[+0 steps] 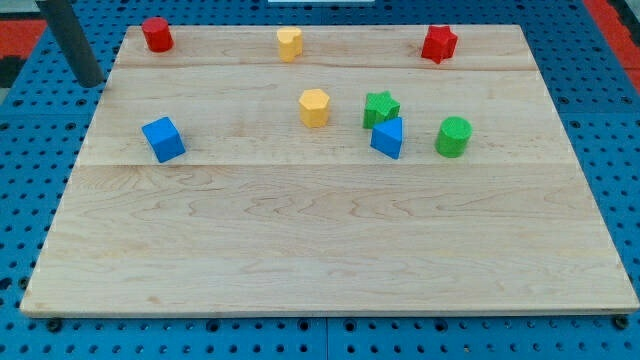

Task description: Move the red circle diagonally bottom left to the yellow heart

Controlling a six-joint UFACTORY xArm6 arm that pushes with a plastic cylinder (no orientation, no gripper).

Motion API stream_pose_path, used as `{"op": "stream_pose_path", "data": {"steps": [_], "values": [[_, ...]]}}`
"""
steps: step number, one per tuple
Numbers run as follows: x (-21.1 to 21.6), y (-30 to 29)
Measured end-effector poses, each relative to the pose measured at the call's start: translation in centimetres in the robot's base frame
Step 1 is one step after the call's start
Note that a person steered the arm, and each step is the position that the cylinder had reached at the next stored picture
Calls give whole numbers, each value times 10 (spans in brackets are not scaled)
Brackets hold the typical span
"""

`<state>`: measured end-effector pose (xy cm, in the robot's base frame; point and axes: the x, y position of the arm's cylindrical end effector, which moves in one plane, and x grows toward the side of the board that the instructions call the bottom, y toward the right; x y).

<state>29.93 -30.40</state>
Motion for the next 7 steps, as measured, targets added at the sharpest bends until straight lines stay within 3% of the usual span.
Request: {"op": "stream_pose_path", "data": {"steps": [1,2,3,4,5,6,7], "values": [[-80,14],[-108,25],[-98,55],[-45,135],[-41,166],[-73,135],[-79,213]]}}
